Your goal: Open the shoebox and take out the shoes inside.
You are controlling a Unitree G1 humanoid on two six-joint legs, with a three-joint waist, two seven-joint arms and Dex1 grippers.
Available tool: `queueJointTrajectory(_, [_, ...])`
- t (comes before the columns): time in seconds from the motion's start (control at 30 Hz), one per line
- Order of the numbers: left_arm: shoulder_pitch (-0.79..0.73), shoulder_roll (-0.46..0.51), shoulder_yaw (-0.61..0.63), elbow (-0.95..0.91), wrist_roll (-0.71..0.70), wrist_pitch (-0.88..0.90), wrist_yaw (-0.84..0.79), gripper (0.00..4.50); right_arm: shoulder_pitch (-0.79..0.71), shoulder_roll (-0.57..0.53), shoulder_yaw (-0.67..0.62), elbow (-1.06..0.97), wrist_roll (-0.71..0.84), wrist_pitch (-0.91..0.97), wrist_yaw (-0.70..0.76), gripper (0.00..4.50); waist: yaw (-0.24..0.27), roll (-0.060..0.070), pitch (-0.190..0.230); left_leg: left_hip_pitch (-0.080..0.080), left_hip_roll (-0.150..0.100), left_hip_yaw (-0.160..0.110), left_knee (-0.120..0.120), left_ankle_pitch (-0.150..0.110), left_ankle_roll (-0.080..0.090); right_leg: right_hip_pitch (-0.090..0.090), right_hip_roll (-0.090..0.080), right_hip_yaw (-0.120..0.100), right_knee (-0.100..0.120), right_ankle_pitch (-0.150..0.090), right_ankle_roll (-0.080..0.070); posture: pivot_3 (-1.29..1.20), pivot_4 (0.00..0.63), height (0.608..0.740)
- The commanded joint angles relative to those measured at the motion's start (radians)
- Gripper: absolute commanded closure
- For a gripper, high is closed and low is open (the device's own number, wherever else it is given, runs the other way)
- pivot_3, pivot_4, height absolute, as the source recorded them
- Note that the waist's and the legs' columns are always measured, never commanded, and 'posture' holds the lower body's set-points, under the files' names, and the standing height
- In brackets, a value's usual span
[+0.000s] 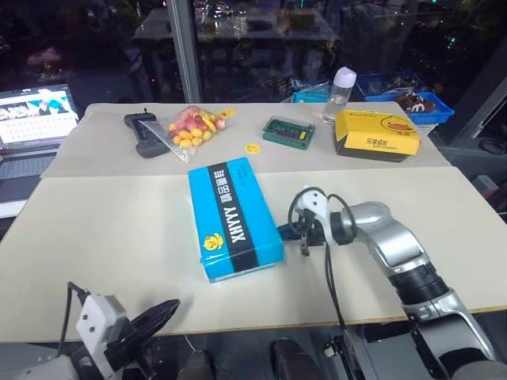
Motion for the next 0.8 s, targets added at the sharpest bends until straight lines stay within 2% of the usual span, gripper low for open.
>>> queueJointTrajectory(0.03, [0.015,0.008,0.015,-0.013,-0.017,-0.040,-0.025,4.48,-0.041,0.003,-0.017,-0.041,0.020,-0.027,0.024,4.50,0.000,0.000,0.000,0.000,0.000,0.000,0.000,0.000,0.000,0.000,0.000,0.000,0.000,0.000,0.000,0.00,0.150,0.726])
queueJointTrajectory(0.37, [0.019,-0.006,-0.039,0.016,0.018,-0.087,-0.031,4.48,-0.148,0.021,-0.007,-0.147,0.068,0.027,0.060,4.50,-0.022,0.000,0.000,-0.001,0.000,0.000,0.000,0.000,0.000,-0.001,0.000,0.000,0.000,0.000,0.000,0.00,0.150,0.726])
queueJointTrajectory(0.57, [-0.006,-0.009,-0.077,0.033,0.037,-0.096,-0.013,4.48,-0.320,0.119,0.010,-0.060,0.024,-0.023,0.025,4.50,-0.025,0.001,0.000,0.000,0.000,0.000,0.000,0.000,0.000,-0.001,0.000,0.000,0.001,0.000,0.000,0.00,0.150,0.726])
queueJointTrajectory(0.7, [-0.013,-0.013,-0.103,0.041,0.043,-0.099,-0.006,4.48,-0.655,0.330,-0.125,0.179,0.056,-0.078,-0.184,4.50,-0.047,0.003,0.003,-0.001,0.000,0.001,0.000,0.000,0.000,-0.003,0.000,0.000,0.002,0.001,-0.001,0.00,0.150,0.726])
queueJointTrajectory(0.73, [-0.016,-0.015,-0.114,0.040,0.049,-0.101,0.000,4.48,-0.686,0.358,-0.142,0.196,0.066,-0.093,-0.202,4.50,-0.053,0.004,0.004,-0.003,0.000,0.001,0.000,0.000,0.000,-0.007,0.000,0.001,0.004,0.002,-0.002,0.00,0.150,0.726])
queueJointTrajectory(0.8, [-0.024,-0.022,-0.122,0.032,0.050,-0.098,0.023,4.48,-0.659,0.355,-0.096,0.176,0.024,-0.153,-0.171,4.50,-0.048,0.001,0.001,-0.010,0.001,-0.001,-0.002,0.000,0.000,-0.015,0.002,0.000,0.006,0.004,-0.002,0.00,0.150,0.726])
